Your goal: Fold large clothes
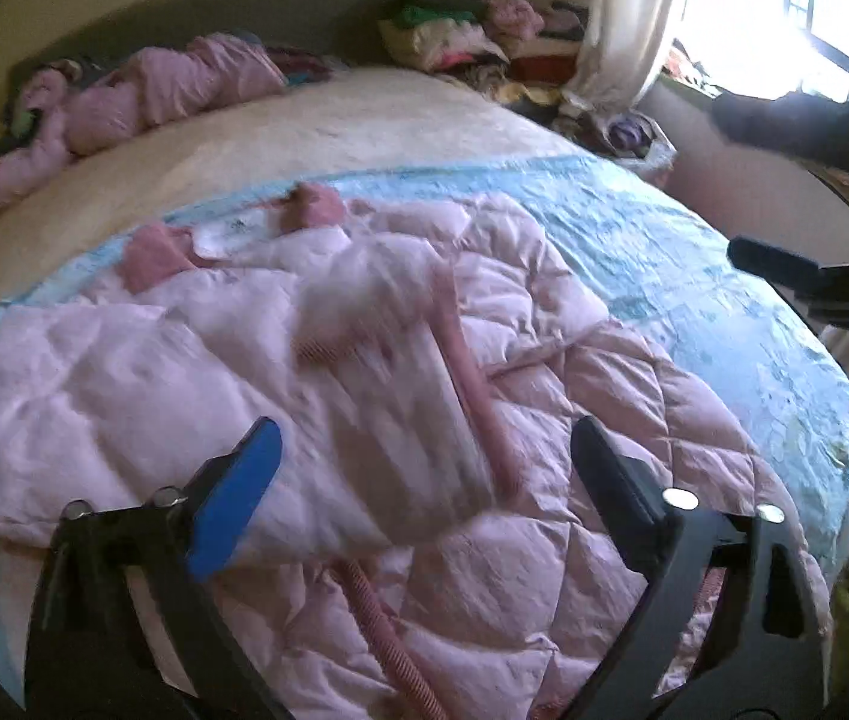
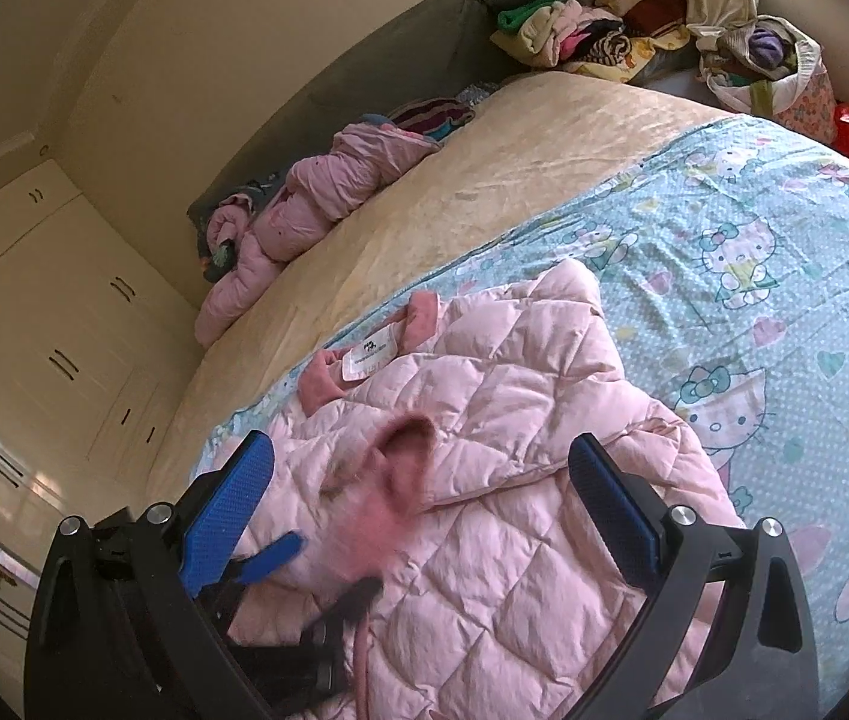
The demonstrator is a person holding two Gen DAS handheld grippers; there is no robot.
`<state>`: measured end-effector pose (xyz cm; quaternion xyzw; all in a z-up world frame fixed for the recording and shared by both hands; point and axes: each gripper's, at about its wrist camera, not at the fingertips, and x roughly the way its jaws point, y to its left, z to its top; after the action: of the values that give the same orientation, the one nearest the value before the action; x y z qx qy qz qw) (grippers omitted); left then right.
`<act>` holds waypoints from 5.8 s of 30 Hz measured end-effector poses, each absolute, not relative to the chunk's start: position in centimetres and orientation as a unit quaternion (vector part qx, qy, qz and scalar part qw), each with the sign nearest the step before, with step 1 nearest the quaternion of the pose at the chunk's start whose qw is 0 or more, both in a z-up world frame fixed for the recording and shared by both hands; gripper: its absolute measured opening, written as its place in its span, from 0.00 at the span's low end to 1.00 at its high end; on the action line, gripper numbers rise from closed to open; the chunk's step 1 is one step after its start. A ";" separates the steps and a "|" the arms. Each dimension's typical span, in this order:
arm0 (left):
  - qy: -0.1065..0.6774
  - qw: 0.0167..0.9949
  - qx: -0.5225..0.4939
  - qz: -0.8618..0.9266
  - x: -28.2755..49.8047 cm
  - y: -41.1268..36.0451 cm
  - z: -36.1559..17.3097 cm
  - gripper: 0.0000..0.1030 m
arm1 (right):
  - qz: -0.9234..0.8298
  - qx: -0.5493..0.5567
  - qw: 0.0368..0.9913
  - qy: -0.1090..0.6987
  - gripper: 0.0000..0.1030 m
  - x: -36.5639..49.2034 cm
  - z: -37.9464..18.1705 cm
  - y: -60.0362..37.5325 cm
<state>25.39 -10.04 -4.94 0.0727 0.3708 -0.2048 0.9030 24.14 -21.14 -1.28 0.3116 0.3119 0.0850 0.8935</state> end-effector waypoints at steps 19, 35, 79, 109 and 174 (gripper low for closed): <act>0.351 0.935 -0.031 -0.040 24.8 7.5 1.4 0.91 | 0.143 0.328 0.849 0.388 0.95 29.3 -4.3 -15.5; 0.333 0.934 -0.120 0.038 23.5 18.3 2.2 0.91 | 0.107 0.282 0.852 0.429 0.17 33.5 -8.5 -11.4; 0.417 0.903 -0.083 -0.055 35.2 11.4 -4.5 0.67 | 0.064 0.101 0.946 0.302 0.05 34.1 0.6 -15.0; 0.476 0.875 -0.055 -0.063 36.6 11.1 -10.1 0.66 | 0.120 0.063 0.897 0.422 0.60 37.0 -6.1 -5.6; 0.389 0.914 -0.059 -0.094 24.3 10.6 0.6 0.91 | 0.118 0.140 0.931 0.315 0.81 23.0 2.1 -12.9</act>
<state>24.27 10.59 0.56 -0.0587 0.3895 -0.0937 0.9144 23.01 -12.92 2.07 0.1399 0.3155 0.1182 0.9311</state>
